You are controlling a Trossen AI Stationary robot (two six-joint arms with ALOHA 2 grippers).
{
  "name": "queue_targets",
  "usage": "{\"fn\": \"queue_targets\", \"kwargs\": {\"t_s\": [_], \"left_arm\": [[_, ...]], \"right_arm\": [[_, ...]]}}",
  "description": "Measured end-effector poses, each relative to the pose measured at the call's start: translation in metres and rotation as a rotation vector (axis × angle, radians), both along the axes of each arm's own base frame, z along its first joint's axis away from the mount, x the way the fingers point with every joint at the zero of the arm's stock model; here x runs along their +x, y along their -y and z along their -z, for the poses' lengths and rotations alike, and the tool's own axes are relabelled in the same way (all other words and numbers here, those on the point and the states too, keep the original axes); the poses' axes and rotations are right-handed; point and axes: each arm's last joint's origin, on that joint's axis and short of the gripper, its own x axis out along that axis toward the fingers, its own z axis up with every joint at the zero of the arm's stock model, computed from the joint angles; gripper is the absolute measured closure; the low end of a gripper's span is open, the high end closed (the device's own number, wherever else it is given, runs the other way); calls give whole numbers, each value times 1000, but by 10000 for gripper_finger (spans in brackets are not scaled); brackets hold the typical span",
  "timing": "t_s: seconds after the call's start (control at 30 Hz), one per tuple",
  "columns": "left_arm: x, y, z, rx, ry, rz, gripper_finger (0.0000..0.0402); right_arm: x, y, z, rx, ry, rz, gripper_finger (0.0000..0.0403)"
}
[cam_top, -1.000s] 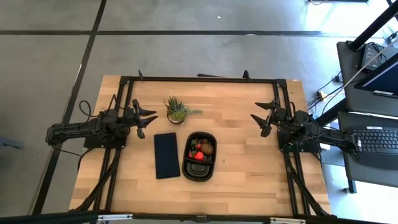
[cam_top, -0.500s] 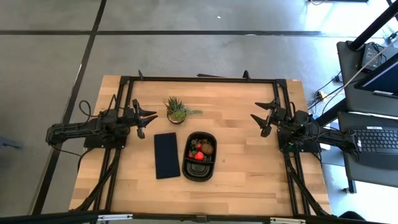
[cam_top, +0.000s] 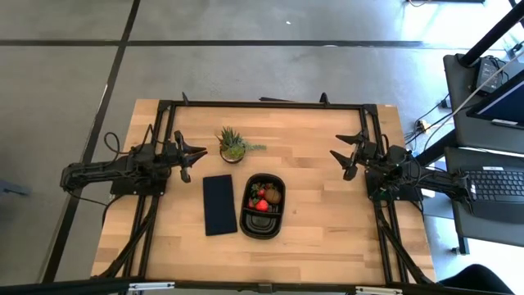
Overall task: Pick and placing Produce into tupperware
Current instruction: Return to Home Position
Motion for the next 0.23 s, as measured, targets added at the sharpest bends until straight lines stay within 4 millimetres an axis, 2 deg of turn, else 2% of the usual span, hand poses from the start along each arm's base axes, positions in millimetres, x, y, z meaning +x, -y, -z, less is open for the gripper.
{"fn": "queue_targets", "kwargs": {"t_s": [0.23], "left_arm": [[0, 0, 0, 0, 0, 0, 369]], "right_arm": [[0, 0, 0, 0, 0, 0, 105]]}}
